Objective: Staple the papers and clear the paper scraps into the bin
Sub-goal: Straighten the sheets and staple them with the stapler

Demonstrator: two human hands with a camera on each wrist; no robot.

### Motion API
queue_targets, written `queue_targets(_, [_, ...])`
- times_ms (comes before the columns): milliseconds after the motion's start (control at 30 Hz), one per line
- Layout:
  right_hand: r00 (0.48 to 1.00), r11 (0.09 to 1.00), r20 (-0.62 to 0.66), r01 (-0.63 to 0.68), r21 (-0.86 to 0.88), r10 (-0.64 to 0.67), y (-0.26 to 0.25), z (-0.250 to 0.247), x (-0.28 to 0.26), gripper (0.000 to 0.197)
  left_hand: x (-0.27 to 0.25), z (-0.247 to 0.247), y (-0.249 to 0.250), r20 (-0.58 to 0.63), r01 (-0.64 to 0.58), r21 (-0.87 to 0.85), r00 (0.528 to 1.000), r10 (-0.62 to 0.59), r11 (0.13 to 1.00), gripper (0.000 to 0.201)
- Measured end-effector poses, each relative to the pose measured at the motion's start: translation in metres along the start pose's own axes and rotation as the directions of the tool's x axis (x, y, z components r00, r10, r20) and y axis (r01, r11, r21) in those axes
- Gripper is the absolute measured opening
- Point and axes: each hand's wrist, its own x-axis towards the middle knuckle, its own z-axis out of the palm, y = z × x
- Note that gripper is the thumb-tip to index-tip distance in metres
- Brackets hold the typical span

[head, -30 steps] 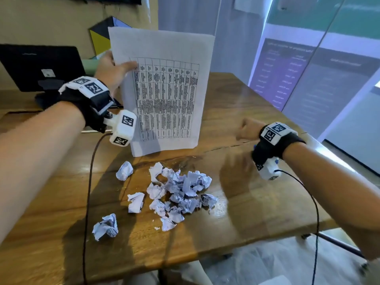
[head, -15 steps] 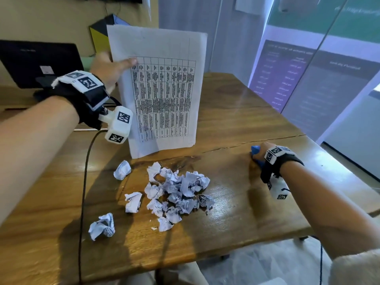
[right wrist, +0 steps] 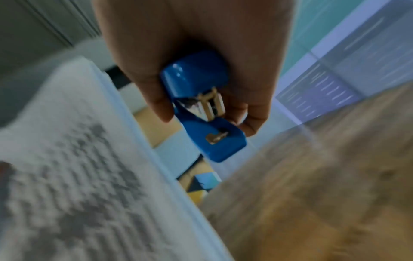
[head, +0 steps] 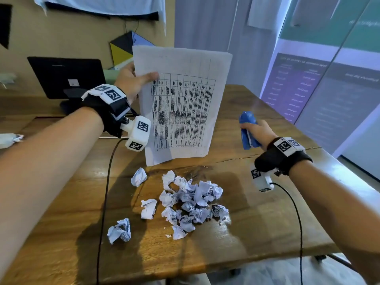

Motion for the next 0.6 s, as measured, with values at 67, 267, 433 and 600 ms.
queue_targets(67, [0.996,0.967,-0.01,0.086,0.24,-0.086,-0.032,0.01,-0.01,0.022,0.0,-0.002,0.001,-0.01,-0.007,0.019,1.0,0.007,1.0,0.047])
queue_targets(267, [0.962,0.876,0.077,0.202,0.437,-0.261,-0.08,0.038,-0.015,0.009,0.003,-0.007,0.002,-0.051,-0.001,0.068,0.999,0.005,0.998,0.048])
queue_targets(433, [0.965,0.908,0.053,0.22,0.358,-0.255,-0.095,0.051,-0.015,0.015,0.003,-0.003,0.002,-0.015,0.005,0.086,1.0,-0.003,0.996,0.044])
queue_targets(600, [0.957,0.895,-0.093,0.289,0.34,-0.274,-0.115,0.05,-0.019,0.019,0.004,-0.002,0.013,-0.075,-0.092,0.167,0.992,0.106,0.982,0.04])
